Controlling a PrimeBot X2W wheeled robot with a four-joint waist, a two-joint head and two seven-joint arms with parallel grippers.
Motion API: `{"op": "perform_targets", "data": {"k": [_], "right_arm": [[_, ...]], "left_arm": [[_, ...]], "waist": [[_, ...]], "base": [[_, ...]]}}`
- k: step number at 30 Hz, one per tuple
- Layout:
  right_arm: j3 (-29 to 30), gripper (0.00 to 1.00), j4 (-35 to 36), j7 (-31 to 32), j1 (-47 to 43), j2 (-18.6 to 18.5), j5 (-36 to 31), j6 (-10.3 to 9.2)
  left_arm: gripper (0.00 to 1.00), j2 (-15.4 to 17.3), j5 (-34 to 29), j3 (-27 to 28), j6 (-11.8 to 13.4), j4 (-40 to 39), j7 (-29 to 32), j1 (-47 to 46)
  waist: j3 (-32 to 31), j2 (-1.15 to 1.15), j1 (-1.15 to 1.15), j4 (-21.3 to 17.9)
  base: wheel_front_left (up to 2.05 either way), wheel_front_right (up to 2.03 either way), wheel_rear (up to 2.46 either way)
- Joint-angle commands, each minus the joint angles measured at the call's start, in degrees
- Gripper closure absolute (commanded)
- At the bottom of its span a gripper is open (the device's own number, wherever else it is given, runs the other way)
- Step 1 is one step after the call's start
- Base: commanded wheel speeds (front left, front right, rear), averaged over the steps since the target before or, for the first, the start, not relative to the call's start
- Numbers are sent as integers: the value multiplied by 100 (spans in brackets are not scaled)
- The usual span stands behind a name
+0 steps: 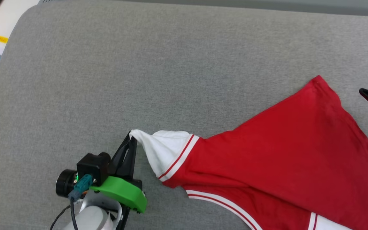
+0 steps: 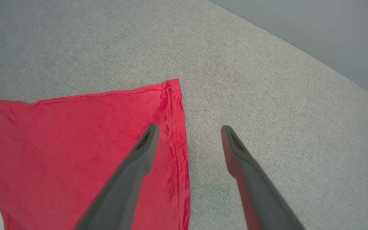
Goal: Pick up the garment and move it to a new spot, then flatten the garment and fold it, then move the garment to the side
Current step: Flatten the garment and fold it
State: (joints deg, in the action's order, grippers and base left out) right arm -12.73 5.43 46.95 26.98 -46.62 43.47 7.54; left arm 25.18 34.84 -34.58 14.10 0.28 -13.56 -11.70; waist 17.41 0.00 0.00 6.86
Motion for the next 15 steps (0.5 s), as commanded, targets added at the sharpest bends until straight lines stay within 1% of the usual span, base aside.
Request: {"op": "perform_targets", "data": {"k": [1,3,6,8,11,12,15], "right_arm": [[-195,0,-204,233,319,39,-58,-5],[-517,0,-560,555,769,99,-135,-5],[-977,0,-1145,851,1270,187,-285,-5],[-1196,0,-1465,808,1504,251,-369,-5],[-1364,0,-2006,537,1780,477,-358,-5],[-1400,0,-2123,481,1814,518,-352,-5],[-1761,0,-2596,282,1849,595,-394,-5]], "left_arm": [[100,-38,-48,-4,-32,-15,-19,-135],[100,-82,-83,-23,-62,-8,-30,-231],[100,-168,-133,-51,-113,19,-53,-370],[100,-229,-160,-61,-147,43,-69,-448],[100,-309,-187,-43,-191,103,-94,-528],[100,-325,-195,-40,-204,119,-98,-545],[100,-409,-221,-25,-268,220,-116,-603]], "waist": [[242,0,0,213],[355,0,0,293],[519,0,0,414],[618,0,0,476],[757,0,0,519],[781,0,0,529],[846,0,0,562]], "base": [[0,0,0],[0,0,0],[0,0,0],[0,0,0],[0,0,0],[0,0,0],[0,0,0]]}}
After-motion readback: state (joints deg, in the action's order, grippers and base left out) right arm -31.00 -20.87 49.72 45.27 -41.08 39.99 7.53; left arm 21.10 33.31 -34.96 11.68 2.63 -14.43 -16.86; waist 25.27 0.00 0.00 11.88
